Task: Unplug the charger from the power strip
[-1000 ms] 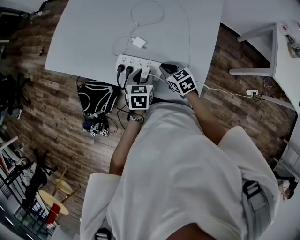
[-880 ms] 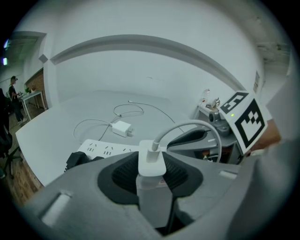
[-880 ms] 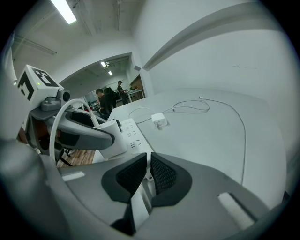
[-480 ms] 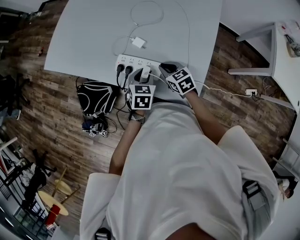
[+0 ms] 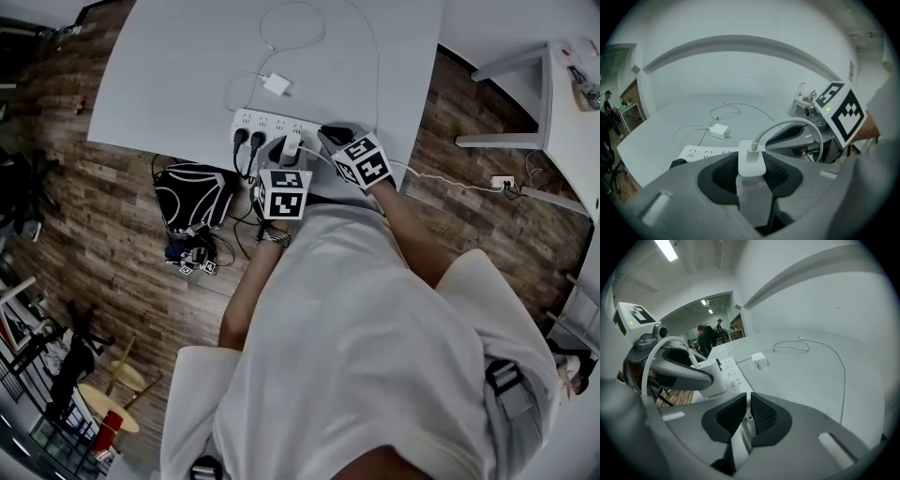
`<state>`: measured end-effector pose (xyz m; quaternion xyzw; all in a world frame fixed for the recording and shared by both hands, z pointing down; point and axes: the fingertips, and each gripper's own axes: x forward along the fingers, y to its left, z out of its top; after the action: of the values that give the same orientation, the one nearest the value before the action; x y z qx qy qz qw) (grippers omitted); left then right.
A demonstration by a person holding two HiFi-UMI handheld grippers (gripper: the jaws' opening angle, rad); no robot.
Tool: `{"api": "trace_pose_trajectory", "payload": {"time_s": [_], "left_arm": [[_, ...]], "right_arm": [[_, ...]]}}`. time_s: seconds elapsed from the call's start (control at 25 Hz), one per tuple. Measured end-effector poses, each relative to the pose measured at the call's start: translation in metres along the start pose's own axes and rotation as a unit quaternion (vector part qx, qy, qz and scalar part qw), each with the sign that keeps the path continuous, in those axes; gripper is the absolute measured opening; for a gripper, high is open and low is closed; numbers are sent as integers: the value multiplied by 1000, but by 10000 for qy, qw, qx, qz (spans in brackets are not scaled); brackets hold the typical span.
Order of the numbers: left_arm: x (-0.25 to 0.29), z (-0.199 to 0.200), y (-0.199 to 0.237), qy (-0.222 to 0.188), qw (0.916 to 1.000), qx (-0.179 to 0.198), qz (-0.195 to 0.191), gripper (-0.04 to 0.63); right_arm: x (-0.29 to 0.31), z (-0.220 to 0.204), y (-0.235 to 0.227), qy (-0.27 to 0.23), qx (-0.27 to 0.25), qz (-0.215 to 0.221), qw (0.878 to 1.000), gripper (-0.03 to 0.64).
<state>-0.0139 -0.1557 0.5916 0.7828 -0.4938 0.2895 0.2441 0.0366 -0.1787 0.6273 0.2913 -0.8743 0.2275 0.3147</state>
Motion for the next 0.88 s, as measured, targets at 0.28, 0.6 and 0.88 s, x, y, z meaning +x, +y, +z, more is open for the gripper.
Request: {"api": "trace_pose_trajectory", "payload": {"time_s": [0.28, 0.6, 0.88], "left_arm": [[-1, -2, 3, -38, 9987, -497, -111, 144], [-1, -2, 3, -35, 9987, -504, -90, 144], [-3, -4, 3, -18, 9986, -530, -48, 144]], "right_arm": [[-1, -1, 0, 23, -15, -15, 10000, 26], [1, -1, 0, 24, 11, -4, 10000, 26], [1, -1, 0, 33, -16, 0, 10000, 26]]}}
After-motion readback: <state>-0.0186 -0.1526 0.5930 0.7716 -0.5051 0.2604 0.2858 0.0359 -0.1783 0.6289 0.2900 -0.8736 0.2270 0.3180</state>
